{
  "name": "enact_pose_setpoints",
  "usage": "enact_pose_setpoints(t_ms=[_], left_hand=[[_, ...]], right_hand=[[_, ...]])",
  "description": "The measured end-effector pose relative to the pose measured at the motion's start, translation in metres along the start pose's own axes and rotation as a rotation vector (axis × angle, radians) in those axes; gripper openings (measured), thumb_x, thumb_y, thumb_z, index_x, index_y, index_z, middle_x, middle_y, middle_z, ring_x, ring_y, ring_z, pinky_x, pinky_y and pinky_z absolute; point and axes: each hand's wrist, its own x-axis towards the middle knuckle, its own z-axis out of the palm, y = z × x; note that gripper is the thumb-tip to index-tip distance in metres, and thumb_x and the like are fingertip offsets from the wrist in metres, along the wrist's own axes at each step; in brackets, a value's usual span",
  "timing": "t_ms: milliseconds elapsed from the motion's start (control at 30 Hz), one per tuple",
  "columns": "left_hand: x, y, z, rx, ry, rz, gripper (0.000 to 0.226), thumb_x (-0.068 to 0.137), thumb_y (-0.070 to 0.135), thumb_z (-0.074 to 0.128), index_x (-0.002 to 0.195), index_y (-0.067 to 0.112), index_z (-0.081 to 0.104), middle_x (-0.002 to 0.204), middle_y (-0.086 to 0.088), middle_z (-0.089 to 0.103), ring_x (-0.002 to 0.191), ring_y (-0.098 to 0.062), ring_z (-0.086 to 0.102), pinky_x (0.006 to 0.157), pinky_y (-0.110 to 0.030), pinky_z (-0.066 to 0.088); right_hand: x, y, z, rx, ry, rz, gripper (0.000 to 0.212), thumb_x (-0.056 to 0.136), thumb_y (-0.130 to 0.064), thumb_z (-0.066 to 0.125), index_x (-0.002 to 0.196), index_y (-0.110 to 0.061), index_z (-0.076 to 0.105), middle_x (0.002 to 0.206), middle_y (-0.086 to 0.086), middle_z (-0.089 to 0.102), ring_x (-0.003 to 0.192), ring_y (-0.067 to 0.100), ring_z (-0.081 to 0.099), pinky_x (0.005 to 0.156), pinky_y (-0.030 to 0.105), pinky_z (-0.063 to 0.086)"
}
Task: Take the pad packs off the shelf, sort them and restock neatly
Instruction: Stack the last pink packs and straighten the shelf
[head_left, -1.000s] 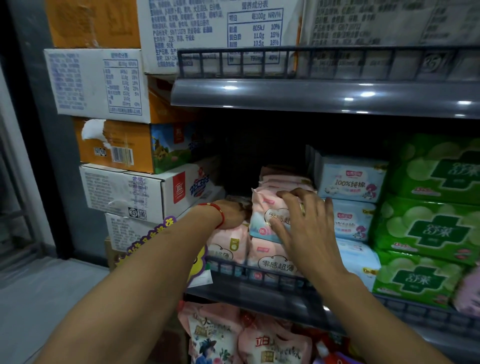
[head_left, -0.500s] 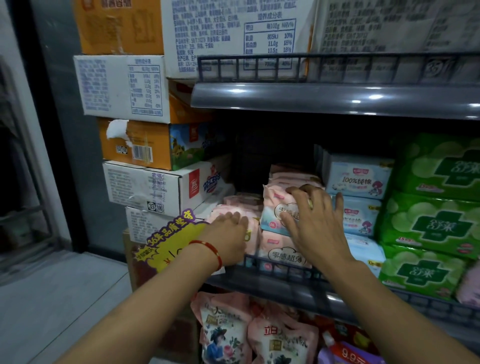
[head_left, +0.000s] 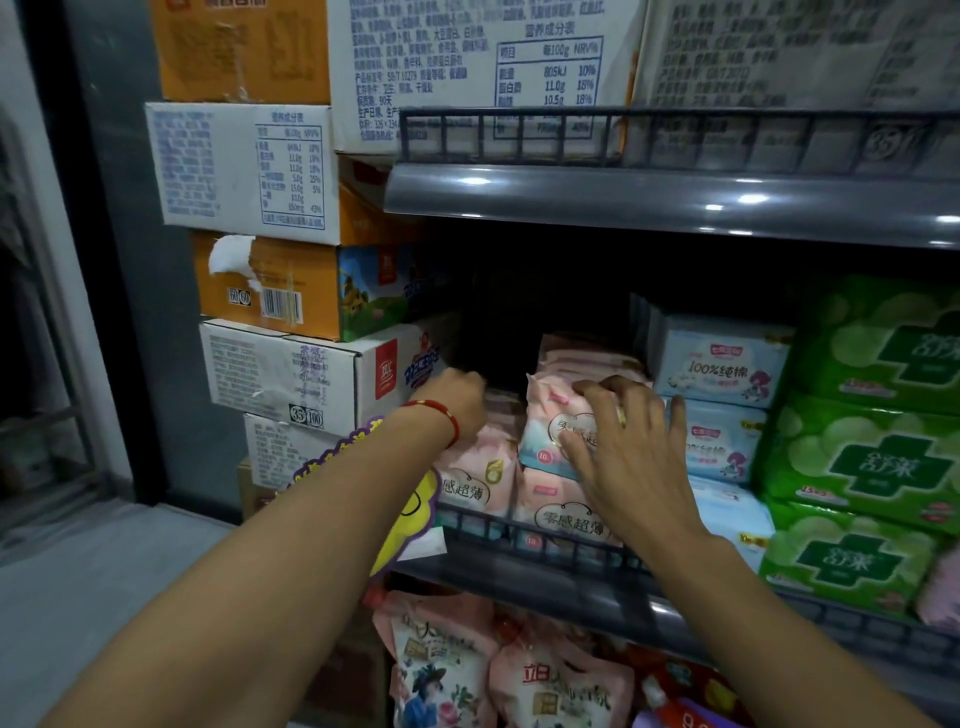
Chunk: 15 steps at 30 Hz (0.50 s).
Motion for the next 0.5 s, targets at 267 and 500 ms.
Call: enact_pose_setpoints(t_ms=[267, 500], left_hand=[[0.041, 0.007, 0.015, 0.005, -0.165, -0.071, 0.03, 0.095, 0.015, 0.053, 0.121, 0.007, 0.065, 0.121, -0.014, 0.067, 0.105, -0.032, 0.065, 0.082, -0.035, 0.052], [0.059, -0.002, 0.019, -0.2, -0.163, 0.112, 0.038, 0.102, 0.023, 0.054, 0.139, 0.021, 0.06, 0.138, -0.006, 0.06, 0.12, -0.027, 0.058, 0.095, -0.027, 0.044]], right_hand=[[0.0, 0.004, 0.006, -0.008, 0.028, -0.012, 0.05, 0.096, -0.044, 0.058, 0.14, -0.022, 0.049, 0.132, 0.011, 0.05, 0.125, 0.036, 0.048, 0.117, 0.065, 0.026], [-0.001, 0.005, 0.009, 0.015, 0.033, -0.023, 0.045, 0.101, -0.046, 0.044, 0.139, -0.024, 0.048, 0.132, 0.009, 0.047, 0.126, 0.035, 0.047, 0.118, 0.063, 0.026]])
